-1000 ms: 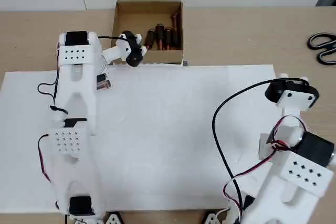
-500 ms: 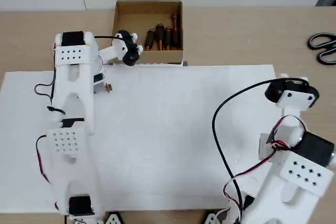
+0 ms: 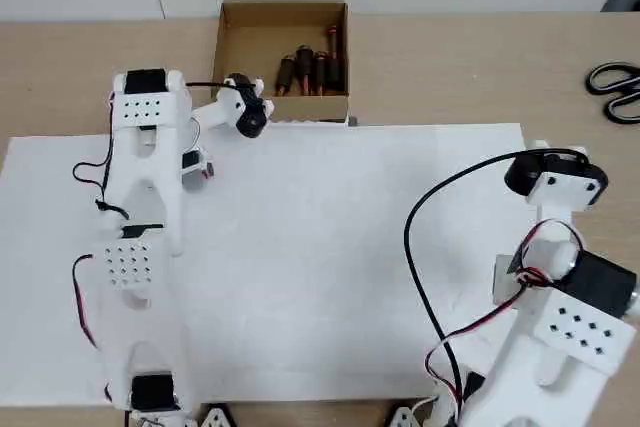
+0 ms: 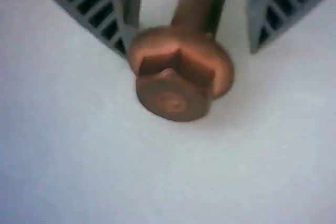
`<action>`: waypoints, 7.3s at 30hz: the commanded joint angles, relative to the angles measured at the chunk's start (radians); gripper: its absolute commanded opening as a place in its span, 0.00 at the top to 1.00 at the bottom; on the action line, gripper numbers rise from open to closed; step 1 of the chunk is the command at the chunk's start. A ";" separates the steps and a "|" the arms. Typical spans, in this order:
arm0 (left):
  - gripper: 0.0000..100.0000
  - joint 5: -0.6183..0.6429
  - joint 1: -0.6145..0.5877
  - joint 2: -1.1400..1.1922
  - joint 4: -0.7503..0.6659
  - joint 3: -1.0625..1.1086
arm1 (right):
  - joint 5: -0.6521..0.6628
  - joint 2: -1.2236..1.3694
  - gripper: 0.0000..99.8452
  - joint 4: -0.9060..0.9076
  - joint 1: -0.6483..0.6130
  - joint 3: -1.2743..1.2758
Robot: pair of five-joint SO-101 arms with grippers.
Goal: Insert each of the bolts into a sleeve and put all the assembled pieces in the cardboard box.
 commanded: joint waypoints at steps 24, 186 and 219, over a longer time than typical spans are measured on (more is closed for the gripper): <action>1.00 0.077 0.035 -0.127 0.025 -0.117 | -0.008 -0.015 1.00 -0.013 0.005 -0.003; 1.00 1.628 0.747 -2.714 -0.707 2.265 | -0.161 -0.970 1.00 -0.788 -1.193 0.790; 1.00 1.540 0.701 -2.714 -0.707 2.121 | -0.126 -0.970 1.00 -0.785 -1.193 0.813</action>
